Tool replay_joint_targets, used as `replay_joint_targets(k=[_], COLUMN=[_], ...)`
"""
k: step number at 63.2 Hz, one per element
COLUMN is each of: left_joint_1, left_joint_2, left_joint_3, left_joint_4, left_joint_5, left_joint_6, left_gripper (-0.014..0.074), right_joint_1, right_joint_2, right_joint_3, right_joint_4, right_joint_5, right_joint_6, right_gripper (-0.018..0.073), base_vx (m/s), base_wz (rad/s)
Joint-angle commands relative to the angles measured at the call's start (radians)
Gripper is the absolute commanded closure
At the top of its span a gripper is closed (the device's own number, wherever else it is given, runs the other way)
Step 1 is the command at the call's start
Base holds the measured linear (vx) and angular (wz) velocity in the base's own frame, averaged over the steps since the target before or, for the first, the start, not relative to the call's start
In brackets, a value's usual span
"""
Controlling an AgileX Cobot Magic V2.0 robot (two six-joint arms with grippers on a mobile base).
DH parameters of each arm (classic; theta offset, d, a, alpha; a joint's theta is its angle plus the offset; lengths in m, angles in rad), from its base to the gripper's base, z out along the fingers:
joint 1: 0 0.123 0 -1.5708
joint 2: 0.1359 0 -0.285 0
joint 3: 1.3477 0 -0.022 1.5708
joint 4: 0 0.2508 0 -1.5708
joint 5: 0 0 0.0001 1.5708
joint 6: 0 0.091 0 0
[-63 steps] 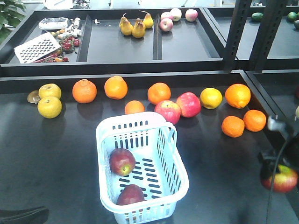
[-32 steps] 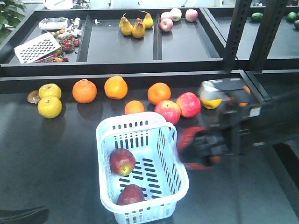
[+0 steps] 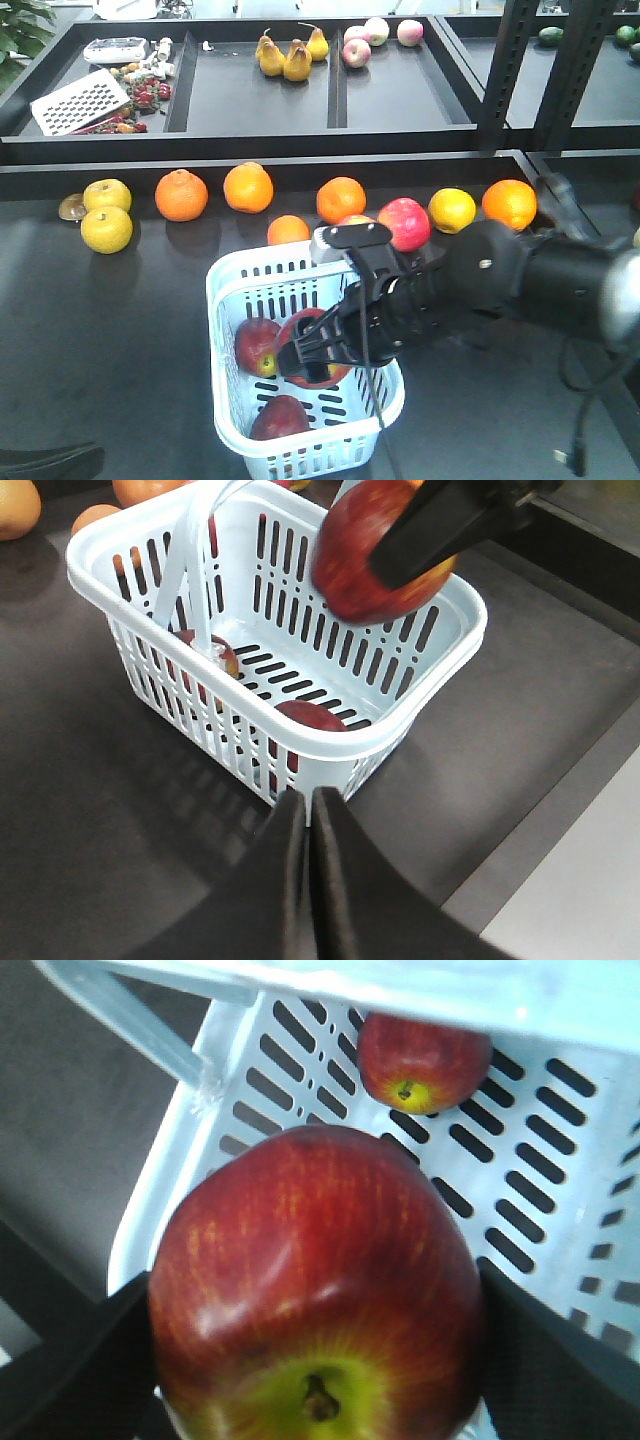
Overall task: Pick three apples into basket with both arms
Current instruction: 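Place the apple into the basket and open the right gripper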
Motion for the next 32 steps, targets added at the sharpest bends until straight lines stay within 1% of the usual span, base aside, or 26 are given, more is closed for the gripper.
replay_joint_targets(k=[1, 7, 8, 15, 22, 28, 32], left_joint_1=[0.0, 0.0, 0.0, 0.0, 0.0, 0.0, 0.0], left_joint_2=[0.002, 0.002, 0.002, 0.002, 0.002, 0.002, 0.002], left_joint_3=[-0.02, -0.02, -0.02, -0.02, -0.02, -0.02, -0.02], left_joint_4=[-0.032, -0.032, -0.032, -0.032, -0.032, -0.032, -0.032], left_joint_5=[-0.046, -0.046, -0.046, -0.046, -0.046, -0.046, -0.046], left_joint_6=[-0.01, -0.01, -0.01, -0.01, -0.01, -0.01, -0.01], left_gripper=[0.0603, 0.0603, 0.0603, 0.0603, 0.0603, 0.0603, 0.0603], right_joint_1=[-0.001, -0.001, -0.001, -0.001, -0.001, -0.001, -0.001], right_joint_2=[-0.01, -0.004, -0.004, -0.013, -0.026, -0.046, -0.07], right_joint_3=[-0.026, -0.026, -0.026, -0.026, -0.026, -0.026, -0.026], right_joint_4=[0.094, 0.108, 0.109, 0.115, 0.115, 0.114, 0.108], right_joint_5=[-0.06, -0.063, -0.063, -0.072, -0.07, -0.038, -0.013], right_joint_6=[-0.068, -0.089, -0.089, -0.097, -0.099, -0.099, -0.1], right_gripper=[-0.0017, -0.016, -0.0172, -0.0164, -0.0134, -0.0079, -0.0013], base_vx=[0.0, 0.0, 0.0, 0.0, 0.0, 0.0, 0.0], base_wz=[0.0, 0.0, 0.0, 0.0, 0.0, 0.0, 0.0])
